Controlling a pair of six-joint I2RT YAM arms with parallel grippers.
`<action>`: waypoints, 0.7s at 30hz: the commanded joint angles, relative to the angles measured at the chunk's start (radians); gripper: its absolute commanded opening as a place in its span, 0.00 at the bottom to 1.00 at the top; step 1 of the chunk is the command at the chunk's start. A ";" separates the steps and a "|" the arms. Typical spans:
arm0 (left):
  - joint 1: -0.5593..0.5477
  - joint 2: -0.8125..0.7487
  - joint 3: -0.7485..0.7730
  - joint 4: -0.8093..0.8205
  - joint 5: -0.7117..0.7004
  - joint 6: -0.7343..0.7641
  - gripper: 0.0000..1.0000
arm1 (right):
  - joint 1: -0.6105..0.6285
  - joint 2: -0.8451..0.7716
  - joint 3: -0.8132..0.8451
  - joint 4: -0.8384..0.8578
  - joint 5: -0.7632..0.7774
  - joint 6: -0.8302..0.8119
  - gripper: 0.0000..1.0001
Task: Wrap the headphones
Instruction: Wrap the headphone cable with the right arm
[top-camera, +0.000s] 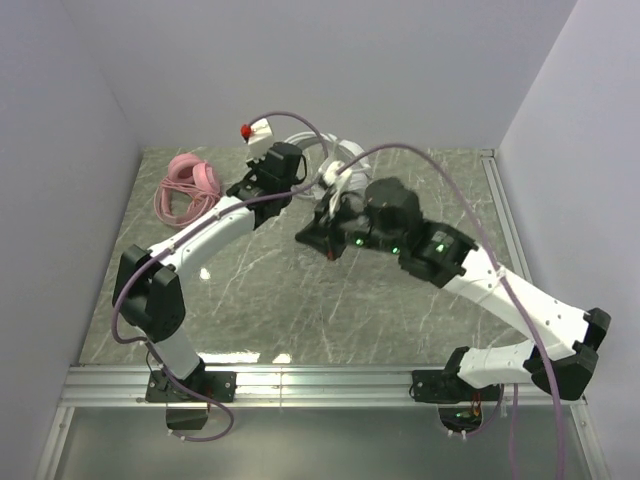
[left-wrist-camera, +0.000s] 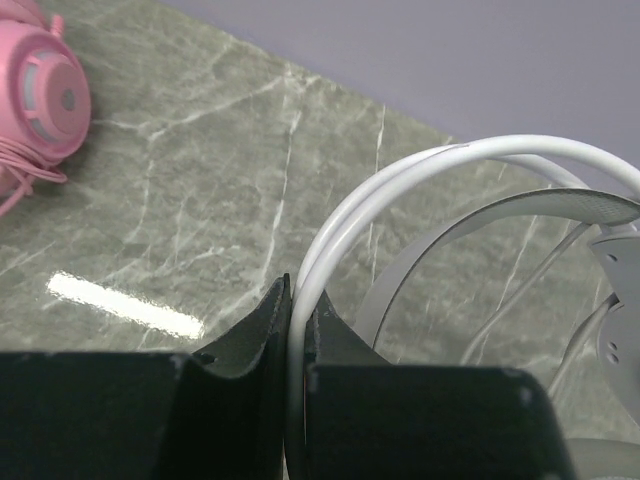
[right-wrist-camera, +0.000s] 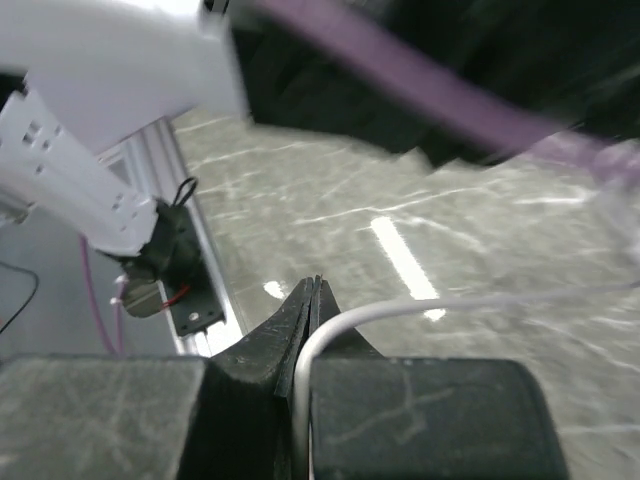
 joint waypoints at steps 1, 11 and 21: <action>-0.002 -0.046 -0.053 0.215 0.009 0.067 0.00 | -0.086 -0.003 0.138 -0.139 -0.114 -0.075 0.00; -0.008 -0.143 -0.291 0.410 0.107 0.179 0.00 | -0.304 0.091 0.346 -0.351 -0.254 -0.086 0.00; -0.062 -0.191 -0.397 0.494 0.004 0.320 0.00 | -0.379 0.158 0.499 -0.498 -0.141 -0.095 0.00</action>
